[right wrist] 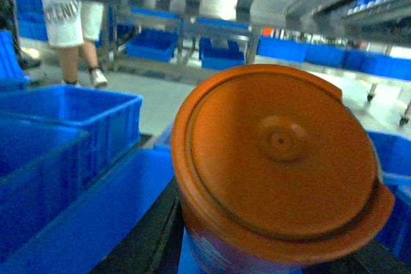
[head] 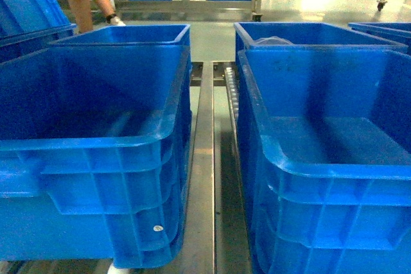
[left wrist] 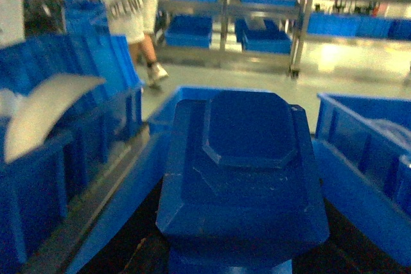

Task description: Sort blue parts and orange caps into right shelf containers

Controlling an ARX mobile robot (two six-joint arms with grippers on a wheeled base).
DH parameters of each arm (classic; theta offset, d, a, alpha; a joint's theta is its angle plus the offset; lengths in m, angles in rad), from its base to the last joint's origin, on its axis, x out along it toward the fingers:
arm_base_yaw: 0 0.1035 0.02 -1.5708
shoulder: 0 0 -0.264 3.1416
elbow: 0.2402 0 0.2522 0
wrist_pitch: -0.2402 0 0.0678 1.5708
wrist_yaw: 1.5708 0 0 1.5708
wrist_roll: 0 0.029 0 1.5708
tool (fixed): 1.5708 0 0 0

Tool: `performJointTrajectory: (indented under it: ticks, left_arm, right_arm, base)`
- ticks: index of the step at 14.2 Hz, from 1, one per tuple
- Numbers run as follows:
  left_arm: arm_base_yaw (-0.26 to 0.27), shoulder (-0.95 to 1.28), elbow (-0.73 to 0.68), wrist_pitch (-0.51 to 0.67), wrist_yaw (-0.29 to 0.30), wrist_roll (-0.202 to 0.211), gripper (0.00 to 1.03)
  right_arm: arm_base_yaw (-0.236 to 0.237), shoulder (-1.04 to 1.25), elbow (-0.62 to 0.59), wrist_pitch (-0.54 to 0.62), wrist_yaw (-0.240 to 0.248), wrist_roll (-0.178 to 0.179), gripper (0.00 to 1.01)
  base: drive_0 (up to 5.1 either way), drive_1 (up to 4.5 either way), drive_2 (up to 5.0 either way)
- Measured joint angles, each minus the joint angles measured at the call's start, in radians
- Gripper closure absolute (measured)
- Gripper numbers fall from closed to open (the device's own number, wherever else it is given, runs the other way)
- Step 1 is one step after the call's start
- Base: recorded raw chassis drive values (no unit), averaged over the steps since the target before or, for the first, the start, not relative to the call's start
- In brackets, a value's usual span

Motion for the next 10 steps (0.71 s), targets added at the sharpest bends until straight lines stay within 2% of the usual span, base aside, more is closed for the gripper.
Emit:
performJointTrajectory:
  ticks: [1, 4, 5, 7, 10]
  left_arm:
    - [-0.044, 0.351, 0.251, -0.079, 0.023, -0.047, 0.43]
    - [-0.055, 0.343, 0.237, -0.074, 0.042, -0.042, 0.05]
    - [-0.055, 0.340, 0.233, -0.080, 0.039, -0.041, 0.03]
    - [-0.055, 0.335, 0.222, -0.071, 0.020, -0.042, 0.05]
    - [-0.055, 0.333, 0.222, -0.069, 0.017, -0.041, 0.05]
  right_arm:
    - [-0.012, 0.360, 0.147, -0.020, 0.038, 0.026, 0.38]
    - [-0.012, 0.355, 0.157, -0.003, 0.042, 0.038, 0.01]
    - [-0.011, 0.354, 0.157, -0.011, 0.053, 0.036, 0.01]
    - [-0.010, 0.347, 0.156, -0.022, 0.072, 0.029, 0.04]
    - [-0.010, 0.339, 0.156, -0.019, 0.076, 0.026, 0.03]
  base:
    - [0.0, 0.00, 0.0]
    - [0.0, 0.00, 0.0]
    - [0.0, 0.00, 0.0]
    - [0.0, 0.00, 0.0]
    - [0.0, 0.00, 0.0]
